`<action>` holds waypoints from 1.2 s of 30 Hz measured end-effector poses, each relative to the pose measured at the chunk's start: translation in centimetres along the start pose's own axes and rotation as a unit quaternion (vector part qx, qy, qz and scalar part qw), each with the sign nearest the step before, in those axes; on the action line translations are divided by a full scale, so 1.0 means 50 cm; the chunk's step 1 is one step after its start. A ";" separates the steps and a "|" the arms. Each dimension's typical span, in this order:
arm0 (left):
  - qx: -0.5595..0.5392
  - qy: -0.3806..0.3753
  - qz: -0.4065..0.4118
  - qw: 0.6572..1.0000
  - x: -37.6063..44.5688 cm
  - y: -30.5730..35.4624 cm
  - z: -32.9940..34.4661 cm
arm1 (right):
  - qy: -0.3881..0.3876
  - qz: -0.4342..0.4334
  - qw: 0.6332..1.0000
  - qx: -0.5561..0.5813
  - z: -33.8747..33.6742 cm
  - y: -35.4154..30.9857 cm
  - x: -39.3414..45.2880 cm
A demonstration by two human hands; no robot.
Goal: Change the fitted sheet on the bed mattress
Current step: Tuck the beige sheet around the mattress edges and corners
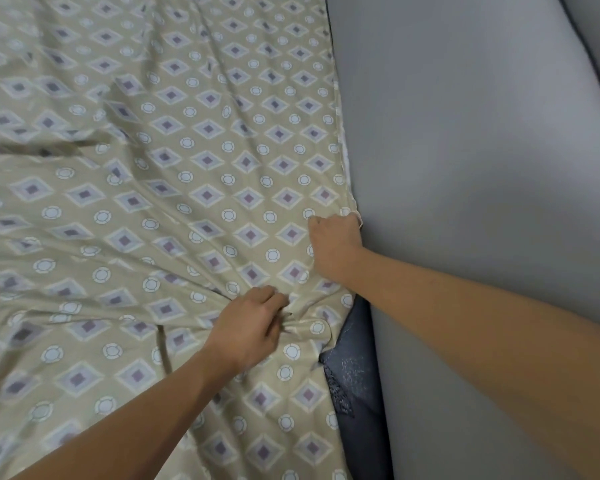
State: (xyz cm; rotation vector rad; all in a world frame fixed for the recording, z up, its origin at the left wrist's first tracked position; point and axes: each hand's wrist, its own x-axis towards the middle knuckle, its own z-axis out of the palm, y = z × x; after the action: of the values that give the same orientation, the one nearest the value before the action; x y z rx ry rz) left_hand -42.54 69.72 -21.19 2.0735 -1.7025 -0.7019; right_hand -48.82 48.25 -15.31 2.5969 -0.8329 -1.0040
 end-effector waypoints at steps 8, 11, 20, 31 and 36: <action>0.093 -0.011 -0.021 0.995 -0.049 0.030 -0.003 | 0.004 0.104 0.941 0.322 0.092 -0.026 0.001; 0.103 -0.017 -0.029 0.994 -0.067 0.036 0.000 | 0.027 0.082 0.922 0.378 0.122 -0.022 -0.012; 0.152 -0.009 -0.004 0.988 -0.135 0.053 -0.006 | 0.198 0.143 0.858 0.452 0.181 -0.162 -0.235; 0.200 -0.031 0.082 0.976 -0.173 0.079 0.000 | 0.053 0.189 0.731 0.653 0.273 -0.265 -0.446; 0.200 -0.054 0.086 0.974 -0.144 0.102 0.007 | 0.147 0.340 0.763 0.530 0.282 -0.253 -0.515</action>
State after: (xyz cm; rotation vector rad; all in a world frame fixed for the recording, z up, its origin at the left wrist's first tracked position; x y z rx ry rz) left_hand -47.86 75.71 -17.56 2.1334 -2.2060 -0.4514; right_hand -68.51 73.42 -16.86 2.5499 -2.5166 0.2190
